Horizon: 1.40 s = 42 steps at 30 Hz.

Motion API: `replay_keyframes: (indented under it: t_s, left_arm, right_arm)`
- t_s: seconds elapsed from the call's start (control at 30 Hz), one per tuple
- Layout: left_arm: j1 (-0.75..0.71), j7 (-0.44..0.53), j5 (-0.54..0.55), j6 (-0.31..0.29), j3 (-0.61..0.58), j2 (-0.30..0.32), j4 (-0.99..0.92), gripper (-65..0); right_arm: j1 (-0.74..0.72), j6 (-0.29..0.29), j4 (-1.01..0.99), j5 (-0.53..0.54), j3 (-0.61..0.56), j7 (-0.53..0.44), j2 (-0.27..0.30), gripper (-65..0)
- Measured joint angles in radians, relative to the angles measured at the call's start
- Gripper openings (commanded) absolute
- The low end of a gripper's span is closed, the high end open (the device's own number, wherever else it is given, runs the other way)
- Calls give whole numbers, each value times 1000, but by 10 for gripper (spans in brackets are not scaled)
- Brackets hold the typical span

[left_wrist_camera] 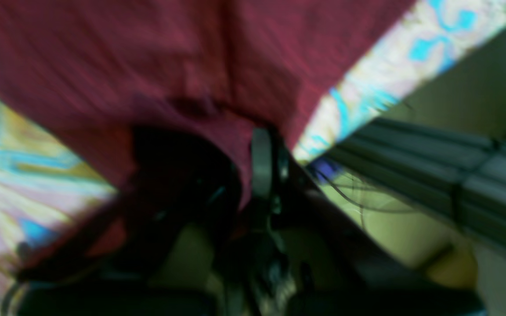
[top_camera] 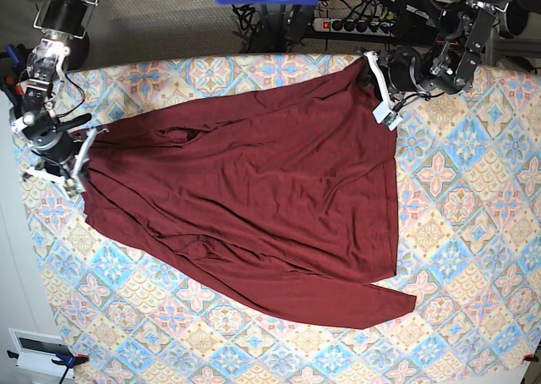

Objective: Layout the t-shirt on the table in an organized manner, then fold the t-shirt properly
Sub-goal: 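Drag the held fabric with the left gripper toward the right gripper, then release the fabric with the left gripper and regrasp the shirt edge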

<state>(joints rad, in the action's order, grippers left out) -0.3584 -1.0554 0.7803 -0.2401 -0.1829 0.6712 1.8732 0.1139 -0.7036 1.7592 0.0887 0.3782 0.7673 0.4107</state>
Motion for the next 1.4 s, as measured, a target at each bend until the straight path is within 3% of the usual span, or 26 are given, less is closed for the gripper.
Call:
replay_keyframes:
  t_s: [0.17, 0.37, 0.53, 0.63, 0.73, 0.87, 1.0, 1.13, 1.23, 1.4]
  left_arm:
    - [6, -4, 67, 6, 20, 28, 1, -550]
    - [-4, -15, 55, 6, 35, 68, 2, -487]
    - [-4, -9, 62, 4, 42, 137, 2, -481]
    - [-6, -15, 112, 4, 130, 135, 3, -477]
    - [-24, -58, 203, 3, 223, 142, 6, -477]
    - [-26, -67, 216, 4, 362, 145, 2, -477]
    - [2, -60, 216, 4, 491, 81, -7, -477]
    - [148, -75, 186, 15, 573, -40, -126, -477]
    - [229, -67, 192, 9, 550, -68, -208, -477]
    - [246, -86, 181, 10, 475, -90, -215, -477]
  right_arm:
    - [2, 0, 7, -3, -117, 4, 0, -575]
    - [-44, 0, -124, -10, -209, 19, -2, -575]
    - [-107, 4, -228, -3, -241, -5, 3, -575]
    - [-94, 27, -312, 8, -265, -28, 3, -575]
    - [-115, -1, -372, 32, -265, -20, 16, -575]
    - [-102, 13, -377, 43, -262, -40, 16, -575]
    - [-77, 24, -377, 54, -257, -76, 20, -575]
    - [-76, 25, -378, 55, -257, -73, 20, -575]
    - [-78, 24, -378, 61, -256, -56, 22, -575]
    - [-72, 14, -380, 77, -220, -48, 27, -575]
